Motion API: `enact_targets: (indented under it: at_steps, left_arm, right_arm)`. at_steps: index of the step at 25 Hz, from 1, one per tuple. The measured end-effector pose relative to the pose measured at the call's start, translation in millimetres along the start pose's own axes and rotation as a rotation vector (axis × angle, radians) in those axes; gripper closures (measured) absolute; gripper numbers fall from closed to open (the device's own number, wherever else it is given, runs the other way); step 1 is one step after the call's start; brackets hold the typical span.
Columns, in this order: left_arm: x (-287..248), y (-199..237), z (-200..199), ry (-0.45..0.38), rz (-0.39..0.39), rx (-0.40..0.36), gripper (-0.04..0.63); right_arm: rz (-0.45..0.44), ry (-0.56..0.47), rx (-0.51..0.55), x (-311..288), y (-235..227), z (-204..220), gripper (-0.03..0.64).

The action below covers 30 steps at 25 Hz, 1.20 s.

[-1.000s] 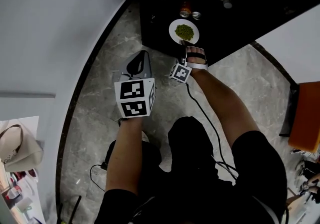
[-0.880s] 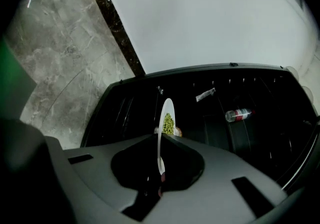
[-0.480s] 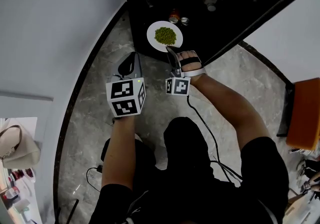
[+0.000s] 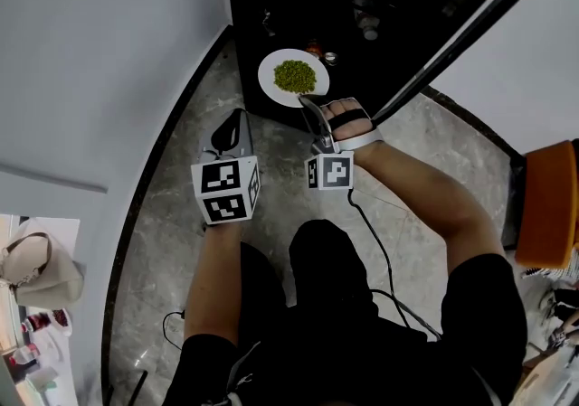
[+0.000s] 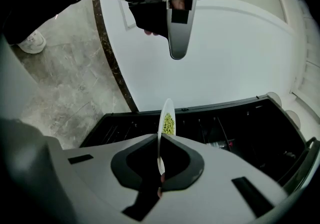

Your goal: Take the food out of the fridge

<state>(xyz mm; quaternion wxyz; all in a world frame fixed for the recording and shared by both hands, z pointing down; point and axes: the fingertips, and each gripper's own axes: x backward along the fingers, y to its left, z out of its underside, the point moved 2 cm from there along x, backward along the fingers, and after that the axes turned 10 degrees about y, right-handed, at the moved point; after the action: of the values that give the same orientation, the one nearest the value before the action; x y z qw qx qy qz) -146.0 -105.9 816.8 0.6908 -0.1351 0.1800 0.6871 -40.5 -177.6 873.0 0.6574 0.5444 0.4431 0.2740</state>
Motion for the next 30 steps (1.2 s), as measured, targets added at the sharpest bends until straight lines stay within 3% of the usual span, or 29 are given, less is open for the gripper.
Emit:
enact_targets:
  at_steps: [7,17,21,25,30]
  left_arm:
    - [52.7,18.4,-102.4,0.033,0.017,-0.034,0.595]
    - [188.5,15.3,-309.1,0.035,0.076,0.007,0.595]
    - [226.2,8.7,-377.7,0.031,0.123,-0.014,0.595]
    - [252.5,6.4,-433.1,-0.011,0.166,-0.067,0.595]
    - [263.2,-4.9,-475.1,-0.051,0.204,-0.092,0.595]
  right_arm:
    - [-0.095,0.014,-0.012,42.3,-90.0,-26.9,0.607]
    - [-0.114,0.025,-0.021,141.7,-319.6,-69.1,0.607]
    - [-0.115,0.060,0.001,175.2,-392.3,-75.2,0.607]
    - [-0.094,0.131,0.027,193.9,-445.9,-74.8,0.607]
    - [-0.054,0.212,-0.004,211.7,-500.8,-53.6,0.607]
